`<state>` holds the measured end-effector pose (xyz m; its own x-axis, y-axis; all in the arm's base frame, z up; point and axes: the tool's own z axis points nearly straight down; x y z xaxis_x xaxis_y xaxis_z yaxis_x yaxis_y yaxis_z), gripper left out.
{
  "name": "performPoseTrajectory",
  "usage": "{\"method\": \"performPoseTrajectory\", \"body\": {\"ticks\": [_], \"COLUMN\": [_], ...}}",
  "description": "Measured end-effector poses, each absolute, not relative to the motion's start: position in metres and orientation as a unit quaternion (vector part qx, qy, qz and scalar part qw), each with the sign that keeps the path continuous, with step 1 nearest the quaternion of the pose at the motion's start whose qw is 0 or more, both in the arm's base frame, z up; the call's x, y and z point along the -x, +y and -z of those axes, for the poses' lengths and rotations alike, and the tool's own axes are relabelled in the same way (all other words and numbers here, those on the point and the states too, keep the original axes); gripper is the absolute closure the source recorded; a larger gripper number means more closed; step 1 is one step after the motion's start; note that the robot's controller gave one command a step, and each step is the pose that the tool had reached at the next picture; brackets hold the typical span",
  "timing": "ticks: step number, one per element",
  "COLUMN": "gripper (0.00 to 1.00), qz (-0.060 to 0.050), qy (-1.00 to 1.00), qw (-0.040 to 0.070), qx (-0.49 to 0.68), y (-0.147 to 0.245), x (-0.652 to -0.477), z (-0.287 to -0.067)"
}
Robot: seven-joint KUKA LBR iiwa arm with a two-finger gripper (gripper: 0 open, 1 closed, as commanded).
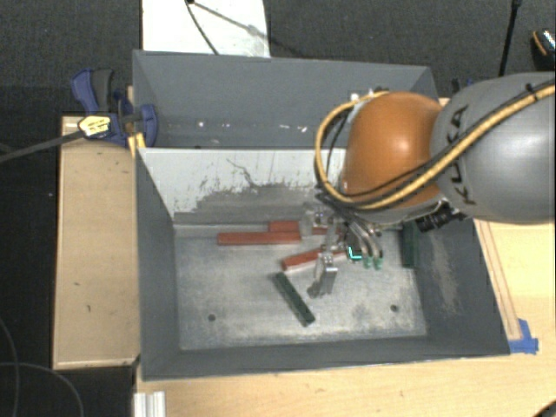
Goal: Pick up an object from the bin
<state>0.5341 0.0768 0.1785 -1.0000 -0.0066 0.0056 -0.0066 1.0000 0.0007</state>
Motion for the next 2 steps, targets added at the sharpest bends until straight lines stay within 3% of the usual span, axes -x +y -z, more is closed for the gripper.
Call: {"method": "performPoseTrajectory", "body": {"ticks": [1, 2], "gripper": [0.00, 1.00], "qz": [0.000, 0.001], "qy": [-0.999, -0.999], "qw": [-0.001, -0.002], "qx": [-0.047, -0.045], "y": [0.0558, 0.0566], "x": [-0.5608, -0.5612], "z": [-0.0677, -0.0711]}}
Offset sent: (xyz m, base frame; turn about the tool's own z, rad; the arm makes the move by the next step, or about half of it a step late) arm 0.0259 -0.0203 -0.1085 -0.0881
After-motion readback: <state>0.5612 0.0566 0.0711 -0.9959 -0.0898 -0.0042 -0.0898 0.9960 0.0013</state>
